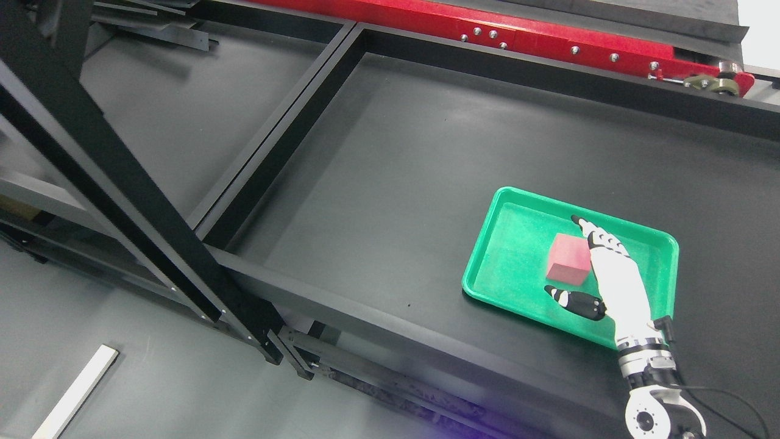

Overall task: Pick pink block from left shelf to tray
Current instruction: 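Close the right hand fingers around the pink block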

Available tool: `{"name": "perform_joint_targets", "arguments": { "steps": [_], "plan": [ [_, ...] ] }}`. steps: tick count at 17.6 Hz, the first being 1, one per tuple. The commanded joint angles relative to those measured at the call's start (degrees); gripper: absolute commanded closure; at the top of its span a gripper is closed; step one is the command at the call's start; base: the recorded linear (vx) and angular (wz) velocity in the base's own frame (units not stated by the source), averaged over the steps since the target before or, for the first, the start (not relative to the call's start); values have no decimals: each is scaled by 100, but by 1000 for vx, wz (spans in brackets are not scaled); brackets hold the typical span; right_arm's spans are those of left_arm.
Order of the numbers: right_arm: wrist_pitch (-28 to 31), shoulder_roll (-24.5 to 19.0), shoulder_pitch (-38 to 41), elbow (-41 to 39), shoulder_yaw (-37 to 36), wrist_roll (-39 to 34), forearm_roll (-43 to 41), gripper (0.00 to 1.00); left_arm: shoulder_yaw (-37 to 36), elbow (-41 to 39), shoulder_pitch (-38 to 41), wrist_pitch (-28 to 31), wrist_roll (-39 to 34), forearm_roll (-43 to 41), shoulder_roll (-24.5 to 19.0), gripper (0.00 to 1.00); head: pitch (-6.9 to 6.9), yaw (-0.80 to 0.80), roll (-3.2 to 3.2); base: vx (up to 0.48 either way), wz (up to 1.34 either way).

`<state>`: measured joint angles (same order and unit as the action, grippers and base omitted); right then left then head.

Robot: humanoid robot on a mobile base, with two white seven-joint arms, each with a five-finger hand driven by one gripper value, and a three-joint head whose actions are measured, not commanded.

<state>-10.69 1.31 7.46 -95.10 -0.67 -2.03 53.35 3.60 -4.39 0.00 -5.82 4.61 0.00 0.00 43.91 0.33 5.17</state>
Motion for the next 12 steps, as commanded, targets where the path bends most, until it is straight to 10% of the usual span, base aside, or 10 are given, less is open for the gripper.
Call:
{"name": "perform_joint_targets", "arguments": {
  "steps": [1,12],
  "plan": [
    [84,238,1,150,14,-96,26,0,0,0,53,2,-4,-9,-100,0,0,0,0,142,0],
    [216,695,71,351,190,-105,26,0,0,0,53,2,-4,-9,-100,0,0,0,0,91,0]
  ]
}}
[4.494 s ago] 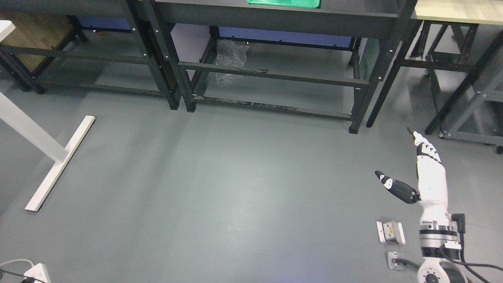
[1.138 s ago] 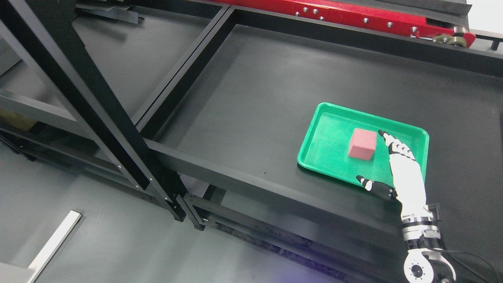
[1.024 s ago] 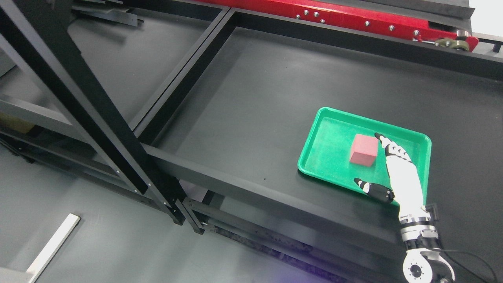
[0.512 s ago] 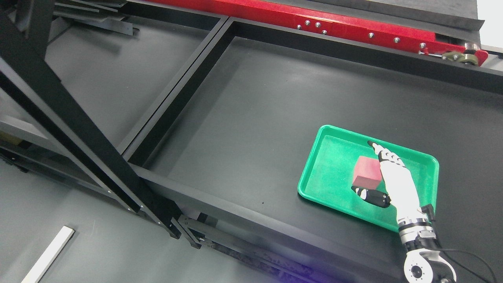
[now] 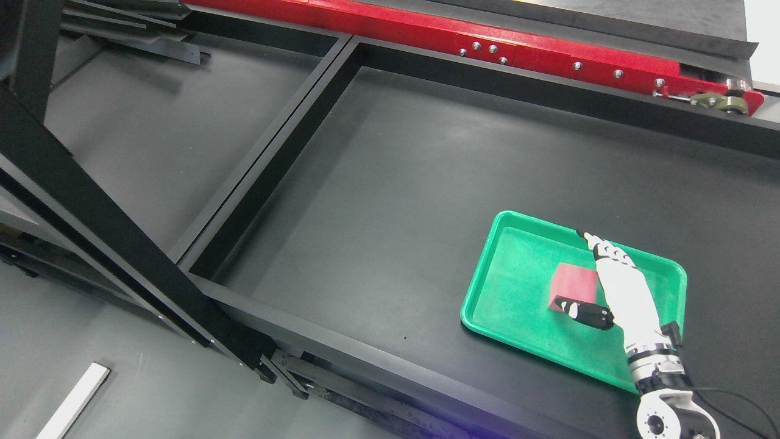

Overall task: Pick pink block from left shelf to tray
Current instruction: 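Close the right hand fingers around the pink block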

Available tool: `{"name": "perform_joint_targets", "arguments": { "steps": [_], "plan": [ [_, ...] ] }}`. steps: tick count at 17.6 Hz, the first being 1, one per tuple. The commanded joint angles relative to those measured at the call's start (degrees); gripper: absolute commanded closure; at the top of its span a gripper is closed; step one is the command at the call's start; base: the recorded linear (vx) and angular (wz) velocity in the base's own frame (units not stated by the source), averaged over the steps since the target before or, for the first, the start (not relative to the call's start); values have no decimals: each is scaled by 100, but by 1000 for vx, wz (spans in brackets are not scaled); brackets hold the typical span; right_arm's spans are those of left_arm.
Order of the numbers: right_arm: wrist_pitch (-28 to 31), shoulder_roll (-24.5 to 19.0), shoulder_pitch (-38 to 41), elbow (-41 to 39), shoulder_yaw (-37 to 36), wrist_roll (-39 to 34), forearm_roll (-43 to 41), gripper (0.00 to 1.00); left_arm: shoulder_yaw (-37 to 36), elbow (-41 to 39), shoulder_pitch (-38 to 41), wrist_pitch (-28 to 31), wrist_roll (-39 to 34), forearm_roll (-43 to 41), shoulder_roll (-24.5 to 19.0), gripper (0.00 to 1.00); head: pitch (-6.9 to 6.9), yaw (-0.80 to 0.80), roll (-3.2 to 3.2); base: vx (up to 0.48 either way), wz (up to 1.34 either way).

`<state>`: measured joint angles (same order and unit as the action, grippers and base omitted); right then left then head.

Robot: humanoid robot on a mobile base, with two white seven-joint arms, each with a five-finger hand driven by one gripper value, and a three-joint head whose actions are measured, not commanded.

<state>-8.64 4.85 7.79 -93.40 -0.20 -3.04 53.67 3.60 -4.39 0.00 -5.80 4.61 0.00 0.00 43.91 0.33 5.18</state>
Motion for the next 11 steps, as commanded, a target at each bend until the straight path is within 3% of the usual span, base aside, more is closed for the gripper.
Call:
{"name": "perform_joint_targets", "arguments": {
  "steps": [1,11],
  "plan": [
    [12,359,38,216,152,-4,-5,0,0,0,53,0,-4,-9,-100,0,0,0,0,25,0],
    [56,394,-366,866,565,-118,4,0,0,0,53,0,-4,-9,-100,0,0,0,0,3,0]
  ]
}}
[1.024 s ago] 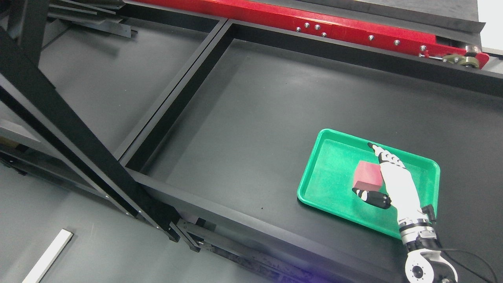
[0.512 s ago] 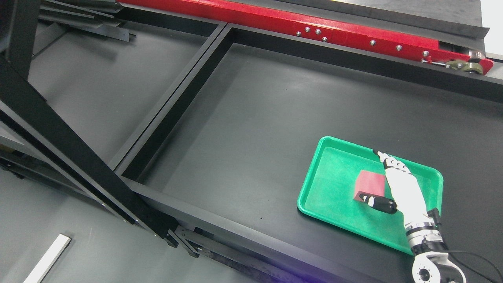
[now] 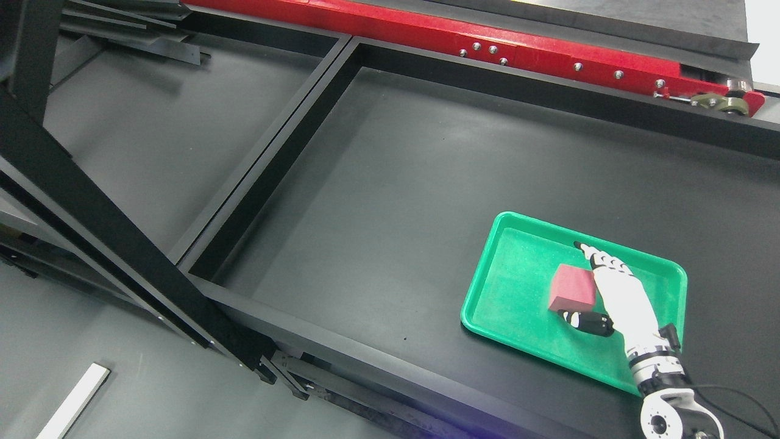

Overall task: Pick pink block from left shelf to tray
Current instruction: 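Close the right hand fingers around the pink block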

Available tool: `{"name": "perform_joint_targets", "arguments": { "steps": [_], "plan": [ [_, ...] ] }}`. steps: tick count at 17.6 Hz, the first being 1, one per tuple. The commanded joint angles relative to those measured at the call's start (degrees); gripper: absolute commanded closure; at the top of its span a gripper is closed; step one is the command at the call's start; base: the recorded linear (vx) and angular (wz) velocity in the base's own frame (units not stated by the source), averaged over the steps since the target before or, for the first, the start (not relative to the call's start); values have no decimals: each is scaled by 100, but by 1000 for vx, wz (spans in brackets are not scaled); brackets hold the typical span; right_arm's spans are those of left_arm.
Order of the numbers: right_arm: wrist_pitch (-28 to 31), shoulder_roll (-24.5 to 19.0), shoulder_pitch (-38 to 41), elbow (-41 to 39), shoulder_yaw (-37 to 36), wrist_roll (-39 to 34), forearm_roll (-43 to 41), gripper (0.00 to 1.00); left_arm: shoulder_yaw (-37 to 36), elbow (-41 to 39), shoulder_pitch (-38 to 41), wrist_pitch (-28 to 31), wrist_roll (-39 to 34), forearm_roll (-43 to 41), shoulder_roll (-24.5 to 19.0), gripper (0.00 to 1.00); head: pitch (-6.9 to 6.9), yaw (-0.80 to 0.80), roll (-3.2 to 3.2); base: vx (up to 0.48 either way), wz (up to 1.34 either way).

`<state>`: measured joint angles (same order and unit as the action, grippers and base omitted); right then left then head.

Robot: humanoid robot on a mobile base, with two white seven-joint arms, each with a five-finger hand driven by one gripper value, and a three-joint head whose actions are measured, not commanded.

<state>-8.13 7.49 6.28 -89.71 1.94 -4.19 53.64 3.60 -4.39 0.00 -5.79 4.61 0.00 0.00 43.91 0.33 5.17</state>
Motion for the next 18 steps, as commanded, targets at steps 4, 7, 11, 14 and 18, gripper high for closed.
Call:
{"name": "perform_joint_targets", "arguments": {
  "steps": [4,7,11,14,18],
  "plan": [
    [4,235,-224,692,351,6,-3,0,0,0,52,-1,-4,-9,-100,0,0,0,0,0,0],
    [13,235,-233,744,342,6,-3,0,0,0,52,-1,-4,-9,-100,0,0,0,0,0,0],
    [311,235,-373,981,351,6,-3,5,0,0,52,-1,-4,-9,-100,0,0,0,0,0,0],
    [566,244,-452,1052,351,6,-3,30,0,0,52,-1,-4,-9,-100,0,0,0,0,0,0],
    [602,358,-479,1078,342,14,-3,69,0,0,52,-1,-4,-9,-100,0,0,0,0,0,0]
  ]
}}
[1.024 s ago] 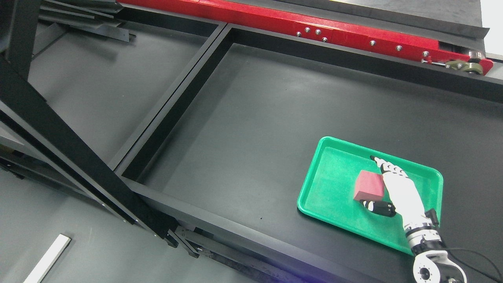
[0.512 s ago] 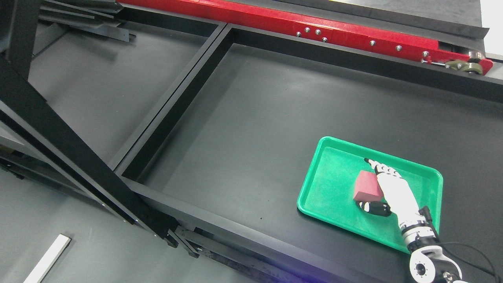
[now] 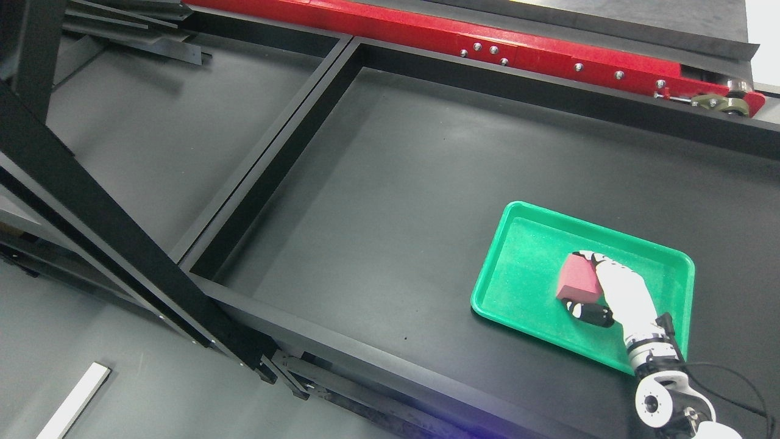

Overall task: Pick pink block from left shelf to tray
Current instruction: 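Close the right hand fingers around the pink block, then lift the pink block out of the green tray with the right hand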

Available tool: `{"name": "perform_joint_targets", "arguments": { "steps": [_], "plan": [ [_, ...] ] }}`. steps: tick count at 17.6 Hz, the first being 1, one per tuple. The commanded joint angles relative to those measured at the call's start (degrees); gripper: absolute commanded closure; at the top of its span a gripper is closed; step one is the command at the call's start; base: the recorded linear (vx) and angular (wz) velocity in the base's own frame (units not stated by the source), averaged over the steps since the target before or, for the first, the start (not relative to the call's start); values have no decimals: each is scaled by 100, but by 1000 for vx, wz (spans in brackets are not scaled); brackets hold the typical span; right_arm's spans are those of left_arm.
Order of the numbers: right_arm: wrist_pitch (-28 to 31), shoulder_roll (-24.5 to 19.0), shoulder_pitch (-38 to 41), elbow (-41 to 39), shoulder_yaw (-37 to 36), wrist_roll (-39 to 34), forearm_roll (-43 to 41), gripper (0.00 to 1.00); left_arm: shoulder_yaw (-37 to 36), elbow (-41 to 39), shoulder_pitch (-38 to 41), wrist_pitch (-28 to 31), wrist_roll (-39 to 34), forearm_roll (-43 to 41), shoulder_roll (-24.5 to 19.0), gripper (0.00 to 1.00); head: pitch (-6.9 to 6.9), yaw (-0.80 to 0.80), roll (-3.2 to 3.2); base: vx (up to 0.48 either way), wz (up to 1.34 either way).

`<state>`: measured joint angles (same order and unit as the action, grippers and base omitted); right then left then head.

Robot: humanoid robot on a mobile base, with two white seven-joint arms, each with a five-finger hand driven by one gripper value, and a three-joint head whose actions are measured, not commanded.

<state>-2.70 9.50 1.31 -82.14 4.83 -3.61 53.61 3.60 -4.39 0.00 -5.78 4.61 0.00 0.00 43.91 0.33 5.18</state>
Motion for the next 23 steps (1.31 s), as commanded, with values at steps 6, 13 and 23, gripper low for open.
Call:
{"name": "perform_joint_targets", "arguments": {
  "steps": [6,13,23],
  "plan": [
    [-362,166,88,278,-121,9,-149,100,0,0,52,-2,-4,-9,-100,0,0,0,0,0,0],
    [-1075,8,150,-231,-728,780,-737,97,0,0,52,-2,-4,-9,-100,0,0,0,0,0,0],
    [-1101,-748,360,-1304,-1677,1687,-860,97,0,0,52,6,-4,-9,-100,0,0,0,0,0,0]
  ]
}}
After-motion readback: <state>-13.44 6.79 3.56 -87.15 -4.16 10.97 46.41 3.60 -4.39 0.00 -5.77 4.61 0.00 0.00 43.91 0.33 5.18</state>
